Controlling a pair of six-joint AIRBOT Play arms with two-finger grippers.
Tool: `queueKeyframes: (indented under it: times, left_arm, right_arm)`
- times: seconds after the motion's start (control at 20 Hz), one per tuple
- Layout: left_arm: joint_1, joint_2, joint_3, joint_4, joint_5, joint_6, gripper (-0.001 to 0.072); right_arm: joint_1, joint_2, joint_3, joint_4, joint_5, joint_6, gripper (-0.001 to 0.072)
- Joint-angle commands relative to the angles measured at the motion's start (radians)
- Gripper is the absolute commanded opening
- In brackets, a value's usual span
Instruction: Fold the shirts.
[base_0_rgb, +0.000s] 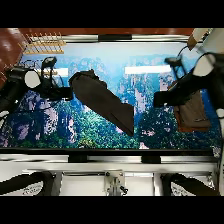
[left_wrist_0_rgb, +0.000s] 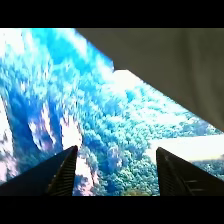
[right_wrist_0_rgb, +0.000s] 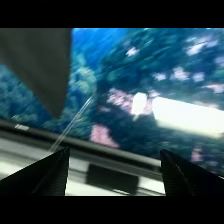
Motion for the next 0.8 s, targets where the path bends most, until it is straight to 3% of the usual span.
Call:
queueKeyframes:
  times: [0.0, 0.25, 0.4, 0.6, 0.75]
  left_arm:
    - [0.2, -0.079, -0.132, -0.287, 0.127, 0.056, 0.0586]
    - [0.175, -0.263, -0.138, -0.488, 0.416, 0.177, 0.0585]
    - [0.148, -0.309, -0.138, -0.522, 0.56, 0.232, 0.0584]
    - [0.13, -0.362, -0.104, -0.531, 0.616, 0.246, 0.0579]
    - [0.123, -0.375, -0.088, -0.532, 0.647, 0.276, 0.0431]
  right_arm:
    - [-0.001, -0.134, -0.161, 0.174, -0.081, -0.035, 0.0673]
    - [-0.019, -0.292, -0.197, 0.422, -0.116, -0.085, 0.0673]
    - [-0.019, -0.32, -0.197, 0.411, -0.156, -0.087, 0.0673]
    - [-0.011, -0.396, -0.197, 0.488, -0.164, -0.106, 0.0673]
    - [0.018, -0.462, -0.197, 0.539, -0.185, -0.144, 0.0673]
